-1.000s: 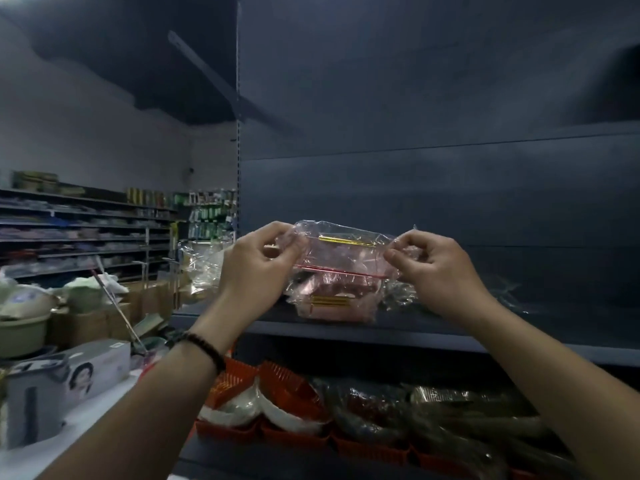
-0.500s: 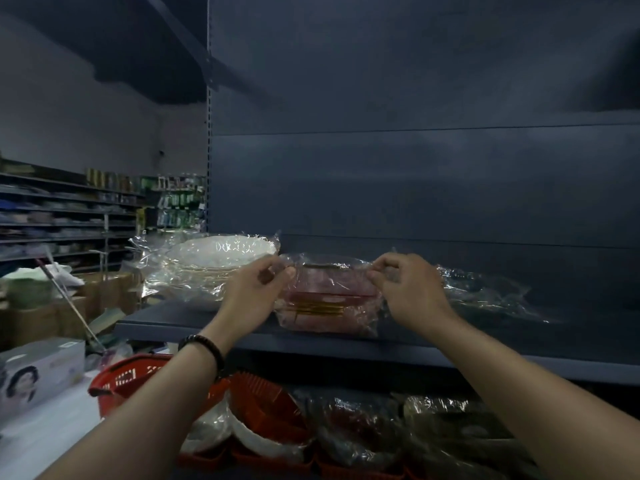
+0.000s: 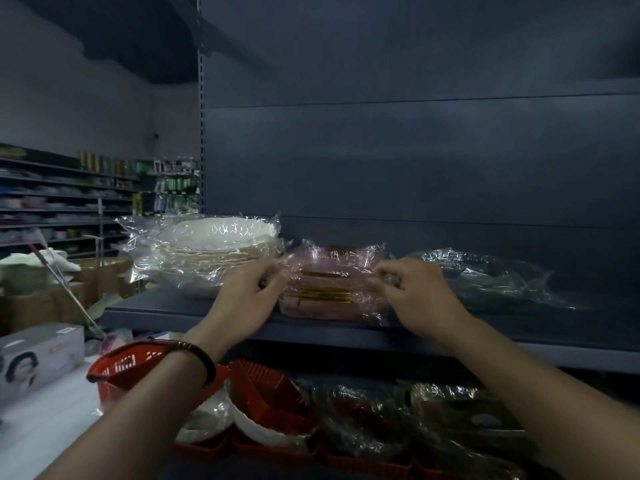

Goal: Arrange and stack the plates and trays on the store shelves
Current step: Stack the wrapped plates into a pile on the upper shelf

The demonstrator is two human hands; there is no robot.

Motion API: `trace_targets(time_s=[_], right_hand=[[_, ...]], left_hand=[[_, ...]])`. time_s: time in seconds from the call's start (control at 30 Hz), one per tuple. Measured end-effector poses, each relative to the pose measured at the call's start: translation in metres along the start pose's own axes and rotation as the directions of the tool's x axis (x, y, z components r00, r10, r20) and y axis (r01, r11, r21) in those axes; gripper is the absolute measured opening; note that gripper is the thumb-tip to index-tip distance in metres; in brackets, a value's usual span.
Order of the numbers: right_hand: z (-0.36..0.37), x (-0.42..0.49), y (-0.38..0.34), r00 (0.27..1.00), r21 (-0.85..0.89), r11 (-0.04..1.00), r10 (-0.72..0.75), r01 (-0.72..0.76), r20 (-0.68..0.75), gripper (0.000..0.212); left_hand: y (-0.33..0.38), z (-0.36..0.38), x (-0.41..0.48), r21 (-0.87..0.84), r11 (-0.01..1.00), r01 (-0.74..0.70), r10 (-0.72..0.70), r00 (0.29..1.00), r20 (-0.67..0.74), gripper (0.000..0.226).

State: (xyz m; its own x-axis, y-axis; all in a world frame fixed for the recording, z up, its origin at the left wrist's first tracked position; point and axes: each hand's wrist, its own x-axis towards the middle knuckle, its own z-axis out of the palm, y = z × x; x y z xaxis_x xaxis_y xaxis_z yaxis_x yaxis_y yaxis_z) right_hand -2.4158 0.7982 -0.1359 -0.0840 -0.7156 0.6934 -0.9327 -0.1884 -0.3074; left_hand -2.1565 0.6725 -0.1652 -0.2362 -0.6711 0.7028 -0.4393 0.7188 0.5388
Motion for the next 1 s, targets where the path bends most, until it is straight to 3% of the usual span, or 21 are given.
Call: trace_targets(time_s=[0.2,0.3,0.4,0.47,0.57,0.67,0.73,0.83,1.0], right_hand=[[-0.001,-0.001,-0.002,0.995,-0.064,0.998,0.012,-0.006,0.104,0.024],[-0.004,-0.002,-0.008,0.975,-0.109,0.994,0.030,-0.006,0.221,0.029],[-0.016,-0.009,-0.009,0.941,-0.016,0.999,0.034,-0.030,0.335,0.040],[-0.026,-0.023,-0.005,0.957,0.030,0.999,0.002,-0.012,0.290,0.046],[-0.039,-0.052,0.007,0.993,0.031,0.999,-0.026,0.023,0.112,0.044],[-0.048,-0.087,0.026,0.999,0.023,1.000,-0.014,0.015,-0.049,0.028],[-0.052,-0.114,0.043,0.989,0.044,0.999,0.028,-0.022,-0.148,0.016],[-0.052,-0.159,0.075,0.956,0.091,0.977,0.208,-0.193,-0.206,0.009],[-0.035,-0.233,0.149,0.836,0.093,0.852,0.524,-0.516,-0.164,0.017]], left_hand=[[0.001,0.005,-0.015,0.121,0.993,0.001,-0.011,0.996,0.084,0.025],[0.008,0.002,-0.015,0.132,0.991,0.032,-0.048,0.992,0.120,0.026],[0.019,-0.004,-0.018,0.089,0.993,0.078,-0.088,0.989,0.120,0.030],[0.027,-0.004,-0.029,0.072,0.994,0.077,-0.079,0.996,0.030,0.035],[0.041,0.006,-0.063,0.106,0.993,0.051,-0.024,0.968,-0.248,0.049],[0.059,0.028,-0.103,0.049,0.997,-0.059,0.074,0.913,-0.400,0.039],[0.069,0.051,-0.128,-0.023,0.991,-0.131,0.113,0.919,-0.379,0.033],[0.080,0.094,-0.158,-0.097,0.982,-0.162,0.137,0.965,-0.224,0.031],[0.089,0.178,-0.193,-0.215,0.976,-0.032,0.046,0.997,0.056,0.037]])
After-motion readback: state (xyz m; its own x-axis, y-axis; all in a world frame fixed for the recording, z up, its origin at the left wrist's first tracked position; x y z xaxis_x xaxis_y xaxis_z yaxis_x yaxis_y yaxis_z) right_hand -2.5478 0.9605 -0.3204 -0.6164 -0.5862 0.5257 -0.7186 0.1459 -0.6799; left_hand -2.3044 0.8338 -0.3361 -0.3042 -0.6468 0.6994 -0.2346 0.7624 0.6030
